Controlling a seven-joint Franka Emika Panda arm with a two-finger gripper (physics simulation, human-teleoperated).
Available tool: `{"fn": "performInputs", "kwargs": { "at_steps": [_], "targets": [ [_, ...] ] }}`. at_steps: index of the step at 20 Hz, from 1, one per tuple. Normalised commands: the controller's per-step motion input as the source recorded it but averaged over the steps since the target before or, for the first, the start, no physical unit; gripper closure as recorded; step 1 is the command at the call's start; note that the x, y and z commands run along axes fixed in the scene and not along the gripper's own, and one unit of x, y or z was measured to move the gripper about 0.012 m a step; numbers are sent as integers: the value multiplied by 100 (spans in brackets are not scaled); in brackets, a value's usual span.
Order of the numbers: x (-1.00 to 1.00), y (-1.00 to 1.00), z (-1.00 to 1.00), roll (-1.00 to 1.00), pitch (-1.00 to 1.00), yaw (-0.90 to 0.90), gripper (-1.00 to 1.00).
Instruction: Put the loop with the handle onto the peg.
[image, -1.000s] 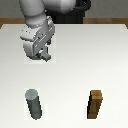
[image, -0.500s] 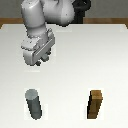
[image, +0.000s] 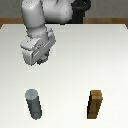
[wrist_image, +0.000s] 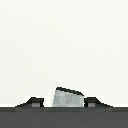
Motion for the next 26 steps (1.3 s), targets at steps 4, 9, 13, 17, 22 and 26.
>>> {"fn": "performInputs", "kwargs": {
  "at_steps": [4,9,13,17,22,26],
  "targets": [
    [0,0,25,0,0,0,100],
    [0,0,60,0,0,0,100],
    [0,0,100,0,0,0,100],
    [0,0,100,0,0,0,100],
    [0,0,20,0,0,0,100],
    [0,0,0,0,0,0,100]
  ]
}}
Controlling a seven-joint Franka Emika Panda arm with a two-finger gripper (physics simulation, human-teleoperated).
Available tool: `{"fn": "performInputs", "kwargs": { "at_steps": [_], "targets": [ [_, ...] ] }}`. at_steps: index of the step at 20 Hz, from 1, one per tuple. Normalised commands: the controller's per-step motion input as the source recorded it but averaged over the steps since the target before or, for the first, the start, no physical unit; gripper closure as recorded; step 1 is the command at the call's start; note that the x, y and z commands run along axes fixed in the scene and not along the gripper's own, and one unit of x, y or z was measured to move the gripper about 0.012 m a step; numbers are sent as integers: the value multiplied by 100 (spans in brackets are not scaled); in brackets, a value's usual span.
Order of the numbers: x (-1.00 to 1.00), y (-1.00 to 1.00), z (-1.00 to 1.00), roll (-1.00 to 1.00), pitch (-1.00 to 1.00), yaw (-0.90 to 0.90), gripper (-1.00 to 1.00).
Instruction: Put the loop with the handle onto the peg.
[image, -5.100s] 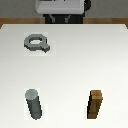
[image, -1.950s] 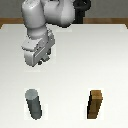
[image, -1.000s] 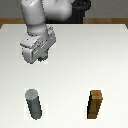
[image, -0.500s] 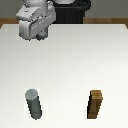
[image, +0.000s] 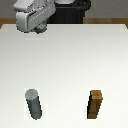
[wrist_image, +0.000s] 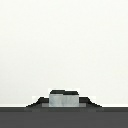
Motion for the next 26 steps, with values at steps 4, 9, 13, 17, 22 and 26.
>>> {"fn": "performInputs", "kwargs": {
  "at_steps": [4,9,13,17,22,26],
  "targets": [
    [0,0,0,0,0,4,100],
    [0,0,0,0,0,39,100],
    [0,0,0,0,0,92,100],
    [0,0,0,0,0,89,100],
    [0,0,0,0,0,89,100],
    [0,0,0,0,0,95,100]
  ]
}}
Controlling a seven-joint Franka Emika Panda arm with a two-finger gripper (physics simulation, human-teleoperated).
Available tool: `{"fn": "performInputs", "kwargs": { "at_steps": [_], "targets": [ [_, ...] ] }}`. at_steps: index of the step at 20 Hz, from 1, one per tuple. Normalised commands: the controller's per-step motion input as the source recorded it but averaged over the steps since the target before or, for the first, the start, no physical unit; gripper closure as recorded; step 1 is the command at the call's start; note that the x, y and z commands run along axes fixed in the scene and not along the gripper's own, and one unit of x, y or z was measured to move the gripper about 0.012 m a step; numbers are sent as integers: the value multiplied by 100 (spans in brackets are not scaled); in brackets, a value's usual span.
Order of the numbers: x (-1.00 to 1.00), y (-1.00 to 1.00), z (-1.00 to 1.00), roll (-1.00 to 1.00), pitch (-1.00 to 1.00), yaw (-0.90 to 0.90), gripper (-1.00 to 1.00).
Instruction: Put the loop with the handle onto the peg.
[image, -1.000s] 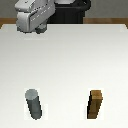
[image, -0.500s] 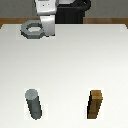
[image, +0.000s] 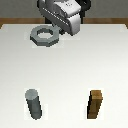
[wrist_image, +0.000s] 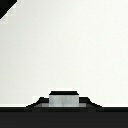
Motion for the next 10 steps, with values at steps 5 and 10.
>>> {"fn": "performInputs", "kwargs": {
  "at_steps": [5,10],
  "targets": [
    [0,-60,0,0,0,18,100],
    [60,-20,0,0,0,0,100]
  ]
}}
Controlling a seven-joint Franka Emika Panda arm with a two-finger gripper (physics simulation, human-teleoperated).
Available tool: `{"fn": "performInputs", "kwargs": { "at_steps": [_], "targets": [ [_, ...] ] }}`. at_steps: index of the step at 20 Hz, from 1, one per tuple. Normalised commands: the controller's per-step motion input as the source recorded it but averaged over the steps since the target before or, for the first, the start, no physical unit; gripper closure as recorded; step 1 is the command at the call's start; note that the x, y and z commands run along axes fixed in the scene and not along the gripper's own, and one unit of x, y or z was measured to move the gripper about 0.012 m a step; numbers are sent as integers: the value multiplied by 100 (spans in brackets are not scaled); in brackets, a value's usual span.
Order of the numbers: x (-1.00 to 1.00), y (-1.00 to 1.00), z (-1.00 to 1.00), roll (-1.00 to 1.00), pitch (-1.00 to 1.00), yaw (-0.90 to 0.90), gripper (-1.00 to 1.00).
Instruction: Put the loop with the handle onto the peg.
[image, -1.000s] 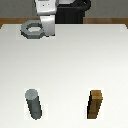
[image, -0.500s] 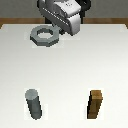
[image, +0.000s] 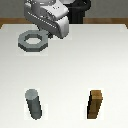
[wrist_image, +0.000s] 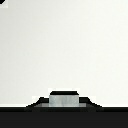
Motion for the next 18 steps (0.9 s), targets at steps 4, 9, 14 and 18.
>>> {"fn": "performInputs", "kwargs": {
  "at_steps": [4,9,14,18],
  "targets": [
    [100,0,0,0,0,0,100],
    [100,0,0,0,0,0,100],
    [100,0,0,0,0,0,100],
    [0,0,0,0,0,0,100]
  ]
}}
